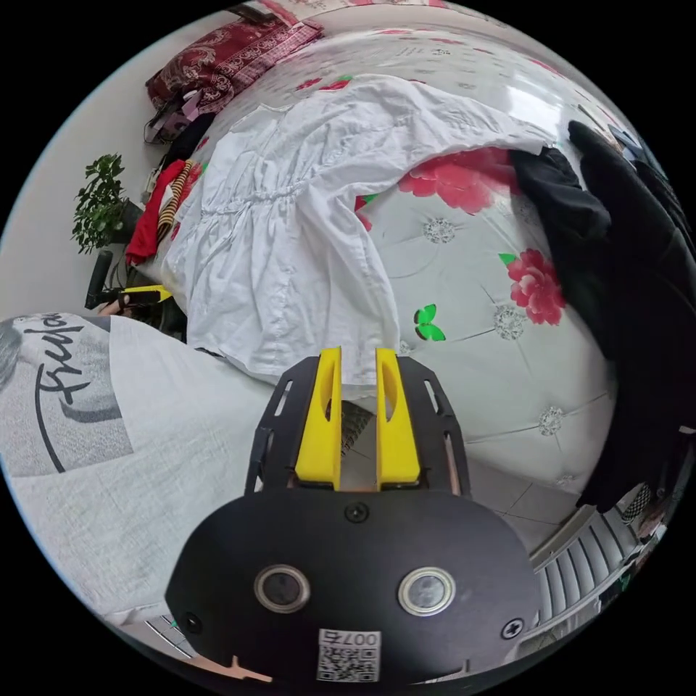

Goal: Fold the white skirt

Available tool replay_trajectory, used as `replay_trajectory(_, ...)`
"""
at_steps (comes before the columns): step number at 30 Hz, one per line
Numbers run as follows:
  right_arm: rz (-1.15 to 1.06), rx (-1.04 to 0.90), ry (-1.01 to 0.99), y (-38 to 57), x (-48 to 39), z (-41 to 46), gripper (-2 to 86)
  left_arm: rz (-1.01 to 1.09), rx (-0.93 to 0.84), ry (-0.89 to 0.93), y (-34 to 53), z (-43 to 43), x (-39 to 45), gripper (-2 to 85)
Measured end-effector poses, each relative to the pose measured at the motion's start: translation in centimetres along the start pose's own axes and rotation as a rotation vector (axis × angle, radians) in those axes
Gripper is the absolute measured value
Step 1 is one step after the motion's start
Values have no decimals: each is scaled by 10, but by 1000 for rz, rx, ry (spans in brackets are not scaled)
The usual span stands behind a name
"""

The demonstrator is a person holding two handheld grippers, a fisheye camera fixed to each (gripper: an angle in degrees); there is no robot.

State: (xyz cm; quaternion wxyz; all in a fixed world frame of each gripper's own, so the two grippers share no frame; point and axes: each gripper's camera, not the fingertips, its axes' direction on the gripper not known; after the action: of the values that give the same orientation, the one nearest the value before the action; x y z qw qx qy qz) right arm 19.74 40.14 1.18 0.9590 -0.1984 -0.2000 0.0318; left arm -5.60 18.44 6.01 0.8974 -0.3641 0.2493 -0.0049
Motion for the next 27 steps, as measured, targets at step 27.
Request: replay_trajectory(27, -152, 248, 248, -73, -110, 17, 6, -190, 227, -185, -99, -62, 4, 76)
